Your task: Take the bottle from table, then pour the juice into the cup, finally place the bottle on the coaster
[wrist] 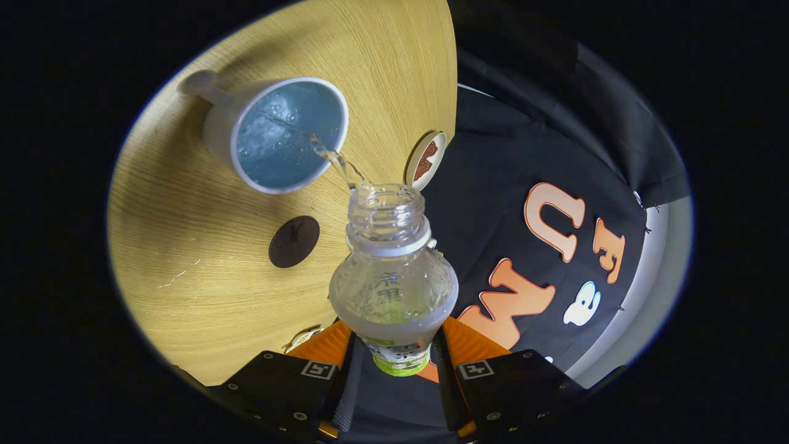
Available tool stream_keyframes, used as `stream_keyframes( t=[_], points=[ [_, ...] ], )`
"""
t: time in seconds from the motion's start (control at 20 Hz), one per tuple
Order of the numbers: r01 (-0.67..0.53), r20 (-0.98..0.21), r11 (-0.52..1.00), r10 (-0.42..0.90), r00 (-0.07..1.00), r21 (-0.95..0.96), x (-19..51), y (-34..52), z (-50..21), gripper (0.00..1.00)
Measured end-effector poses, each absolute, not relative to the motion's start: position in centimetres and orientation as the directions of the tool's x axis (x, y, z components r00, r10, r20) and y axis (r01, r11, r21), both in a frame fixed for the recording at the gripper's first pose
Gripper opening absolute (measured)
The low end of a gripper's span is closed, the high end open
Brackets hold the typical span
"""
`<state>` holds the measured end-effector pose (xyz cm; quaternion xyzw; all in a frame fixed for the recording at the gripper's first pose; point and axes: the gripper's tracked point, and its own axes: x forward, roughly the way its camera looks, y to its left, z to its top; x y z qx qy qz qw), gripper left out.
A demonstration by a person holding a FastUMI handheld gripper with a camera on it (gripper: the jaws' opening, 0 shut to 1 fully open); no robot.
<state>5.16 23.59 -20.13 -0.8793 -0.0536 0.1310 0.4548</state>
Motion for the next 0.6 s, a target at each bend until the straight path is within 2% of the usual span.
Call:
stream_keyframes(
  t=[0.6],
  points=[
    [-0.012,-0.179,-0.607,0.216,0.960,-0.795,5.23,23.79,-19.54,0.57]
  ],
)
